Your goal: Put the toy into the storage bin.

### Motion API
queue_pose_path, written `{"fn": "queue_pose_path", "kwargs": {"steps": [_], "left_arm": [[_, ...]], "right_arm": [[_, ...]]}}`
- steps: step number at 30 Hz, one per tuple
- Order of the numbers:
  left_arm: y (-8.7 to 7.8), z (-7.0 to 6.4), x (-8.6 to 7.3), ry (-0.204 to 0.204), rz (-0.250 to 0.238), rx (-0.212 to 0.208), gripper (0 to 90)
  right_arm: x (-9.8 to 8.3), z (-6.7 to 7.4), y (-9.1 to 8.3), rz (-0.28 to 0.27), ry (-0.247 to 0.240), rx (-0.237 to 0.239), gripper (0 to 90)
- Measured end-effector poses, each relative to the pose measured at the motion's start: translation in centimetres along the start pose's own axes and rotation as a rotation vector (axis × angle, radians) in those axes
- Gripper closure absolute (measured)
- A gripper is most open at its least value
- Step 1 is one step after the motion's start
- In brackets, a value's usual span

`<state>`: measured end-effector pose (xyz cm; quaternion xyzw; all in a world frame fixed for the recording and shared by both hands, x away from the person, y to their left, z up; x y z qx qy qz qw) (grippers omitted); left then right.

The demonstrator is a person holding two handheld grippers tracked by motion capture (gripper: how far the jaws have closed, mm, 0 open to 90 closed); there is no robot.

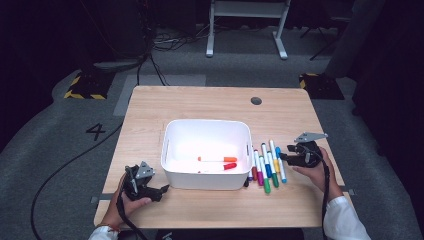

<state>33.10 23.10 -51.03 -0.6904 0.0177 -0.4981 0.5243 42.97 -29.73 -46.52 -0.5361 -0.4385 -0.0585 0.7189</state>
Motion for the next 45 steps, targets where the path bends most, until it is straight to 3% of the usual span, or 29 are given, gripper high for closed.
{"fn": "queue_pose_path", "kwargs": {"steps": [6, 16, 25, 31, 38, 45], "left_arm": [[0.0, 0.0, 0.0, -0.003, -0.002, 0.000, 10.2], [0.0, 0.0, 0.0, -0.002, -0.002, 0.002, 10.2], [0.0, 0.0, 0.0, -0.001, -0.001, 0.002, 10.2], [0.0, 0.0, 0.0, -0.001, -0.002, 0.002, 10.2], [0.0, 0.0, 0.0, -0.002, -0.003, 0.002, 10.2], [0.0, 0.0, 0.0, -0.002, -0.002, 0.002, 10.2]], "right_arm": [[-0.3, -0.4, 0.8, 0.012, 0.033, 0.026, 47.6], [-0.9, -1.0, 1.9, 0.056, 0.043, -0.007, 49.4], [-1.6, -2.1, 2.0, 0.073, 0.085, -0.041, 60.6], [-1.8, -2.5, 1.9, 0.053, 0.121, -0.072, 73.6], [-2.0, -2.9, 1.6, 0.033, 0.122, -0.089, 74.3], [-0.7, -2.5, -1.2, -0.093, 0.114, -0.020, 74.5]]}}
Point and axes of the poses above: each handheld gripper's, and its own axes: y roughly forward along the jaws, x roughly out of its top, z roughly to its left, the point moved 1 cm from there along y, roughly forward along the jaws, and after that the axes turned 6 degrees about y, right-handed, at the moved point
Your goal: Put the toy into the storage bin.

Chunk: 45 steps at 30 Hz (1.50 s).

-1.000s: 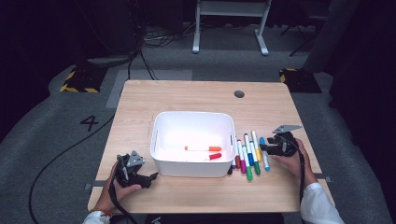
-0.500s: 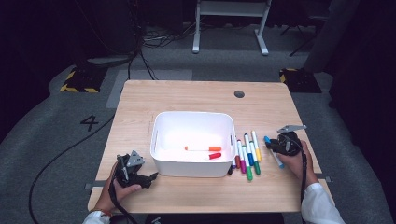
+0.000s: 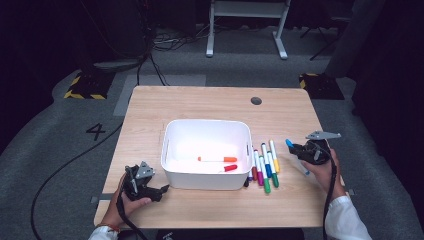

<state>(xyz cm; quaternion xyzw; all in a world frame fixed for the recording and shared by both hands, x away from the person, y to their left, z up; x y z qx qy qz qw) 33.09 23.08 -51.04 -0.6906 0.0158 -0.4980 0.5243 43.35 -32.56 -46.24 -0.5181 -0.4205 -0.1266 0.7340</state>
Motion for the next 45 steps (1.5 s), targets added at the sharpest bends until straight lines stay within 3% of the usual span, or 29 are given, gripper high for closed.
{"fn": "queue_pose_path", "kwargs": {"steps": [12, 18, 27, 45], "left_arm": [[0.0, 0.0, 0.0, 0.000, 0.001, -0.002, 10.2], [0.0, 0.0, 0.0, 0.002, 0.001, 0.000, 10.2], [0.0, 0.0, 0.0, 0.000, 0.000, 0.001, 10.2], [0.0, 0.0, 0.0, 0.000, 0.001, -0.002, 10.2]], "right_arm": [[5.2, 4.4, -4.7, -0.157, -0.135, 0.109, 74.5], [8.4, 7.4, -6.3, -0.195, -0.214, 0.156, 74.5], [11.7, 11.5, -6.4, -0.197, -0.310, 0.200, 74.4], [15.0, 16.4, -5.9, -0.210, -0.391, 0.287, 74.4]]}}
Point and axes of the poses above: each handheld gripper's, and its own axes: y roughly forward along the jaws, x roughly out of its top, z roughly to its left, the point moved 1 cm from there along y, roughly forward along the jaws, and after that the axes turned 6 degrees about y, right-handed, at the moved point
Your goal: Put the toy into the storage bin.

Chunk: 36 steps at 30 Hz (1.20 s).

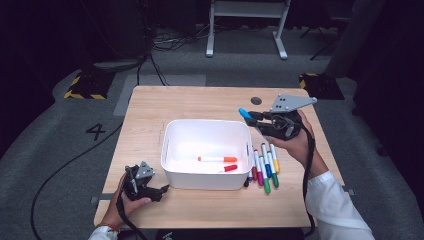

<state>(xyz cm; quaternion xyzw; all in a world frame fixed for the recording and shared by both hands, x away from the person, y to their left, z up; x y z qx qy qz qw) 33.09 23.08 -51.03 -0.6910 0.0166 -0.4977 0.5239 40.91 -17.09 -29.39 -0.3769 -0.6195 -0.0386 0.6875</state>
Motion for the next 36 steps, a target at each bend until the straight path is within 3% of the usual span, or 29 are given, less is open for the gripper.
{"fn": "queue_pose_path", "kwargs": {"steps": [6, 19, 26, 36], "left_arm": [[0.0, 0.0, 0.0, 0.000, -0.001, 0.002, 10.2], [0.0, 0.0, 0.0, 0.002, 0.000, 0.002, 10.2], [0.0, 0.0, 0.0, 0.002, 0.000, 0.002, 10.2], [0.0, 0.0, 0.0, 0.002, 0.000, 0.002, 10.2]], "right_arm": [[0.6, 0.9, 1.4, -0.001, -0.026, 0.044, 74.4], [0.8, 3.1, 5.0, 0.057, -0.051, 0.115, 74.4], [0.4, 4.7, 7.0, 0.136, -0.088, 0.157, 74.4], [-1.3, 6.9, 9.1, 0.290, -0.165, 0.236, 74.4]]}}
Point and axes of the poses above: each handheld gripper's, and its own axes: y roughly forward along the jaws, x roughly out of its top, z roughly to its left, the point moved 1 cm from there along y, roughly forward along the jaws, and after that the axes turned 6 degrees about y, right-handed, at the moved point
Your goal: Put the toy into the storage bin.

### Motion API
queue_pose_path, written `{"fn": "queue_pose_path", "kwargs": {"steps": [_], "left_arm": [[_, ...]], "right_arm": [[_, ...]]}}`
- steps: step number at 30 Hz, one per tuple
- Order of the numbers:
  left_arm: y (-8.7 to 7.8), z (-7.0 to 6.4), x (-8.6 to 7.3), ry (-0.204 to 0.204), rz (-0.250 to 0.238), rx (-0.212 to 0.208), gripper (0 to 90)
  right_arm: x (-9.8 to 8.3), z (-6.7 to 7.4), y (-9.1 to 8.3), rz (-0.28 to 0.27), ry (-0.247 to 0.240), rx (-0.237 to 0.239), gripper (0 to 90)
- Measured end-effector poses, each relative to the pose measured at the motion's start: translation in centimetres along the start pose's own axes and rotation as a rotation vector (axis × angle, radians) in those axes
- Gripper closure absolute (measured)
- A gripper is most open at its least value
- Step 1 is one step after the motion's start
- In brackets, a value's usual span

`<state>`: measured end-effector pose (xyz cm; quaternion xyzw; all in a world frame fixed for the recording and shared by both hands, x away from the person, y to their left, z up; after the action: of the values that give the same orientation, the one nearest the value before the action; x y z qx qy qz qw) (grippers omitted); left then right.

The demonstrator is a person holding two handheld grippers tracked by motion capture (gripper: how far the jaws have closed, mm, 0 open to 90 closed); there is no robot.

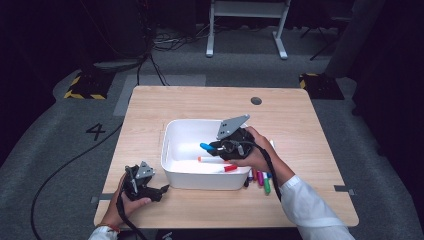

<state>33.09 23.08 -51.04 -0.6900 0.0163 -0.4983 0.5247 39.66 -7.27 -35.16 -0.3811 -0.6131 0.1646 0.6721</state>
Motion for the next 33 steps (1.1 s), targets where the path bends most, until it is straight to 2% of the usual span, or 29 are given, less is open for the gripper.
{"fn": "queue_pose_path", "kwargs": {"steps": [9, 14, 18, 20, 22, 26, 31, 33], "left_arm": [[0.0, 0.0, 0.0, 0.001, 0.001, 0.000, 10.2], [0.0, 0.0, 0.0, 0.002, 0.002, 0.000, 10.2], [0.0, 0.0, 0.0, -0.002, -0.001, 0.000, 10.2], [0.0, 0.0, 0.0, -0.001, -0.001, 0.000, 10.2], [0.0, 0.0, 0.0, 0.002, 0.001, 0.000, 10.2], [0.0, 0.0, 0.0, 0.002, 0.001, -0.001, 10.2], [0.0, 0.0, 0.0, 0.001, 0.000, -0.001, 10.2], [0.0, 0.0, 0.0, 0.001, 0.001, -0.001, 10.2]], "right_arm": [[-0.5, 1.6, 1.4, 0.117, -0.044, 0.074, 74.4], [-0.5, 1.8, 1.5, 0.133, -0.048, 0.081, 74.2], [-0.6, 2.0, 1.7, 0.139, -0.054, 0.107, 71.4], [-0.6, 2.0, 1.6, 0.134, -0.044, 0.089, 63.5], [-0.6, 1.8, 1.4, 0.125, -0.036, 0.084, 64.0], [-0.8, 1.4, 0.8, 0.097, -0.019, 0.064, 59.7], [-1.3, 0.5, -0.9, 0.015, 0.000, 0.014, 55.2], [-1.7, 0.1, -2.2, -0.029, 0.019, -0.017, 53.4]]}}
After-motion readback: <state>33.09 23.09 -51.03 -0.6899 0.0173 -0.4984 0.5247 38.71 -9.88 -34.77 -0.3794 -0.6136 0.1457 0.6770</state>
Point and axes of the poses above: each handheld gripper's, and its own axes: y roughly forward along the jaws, x roughly out of its top, z roughly to its left, the point moved 1 cm from there along y, roughly forward along the jaws, and after that the axes turned 6 degrees about y, right-handed, at the moved point
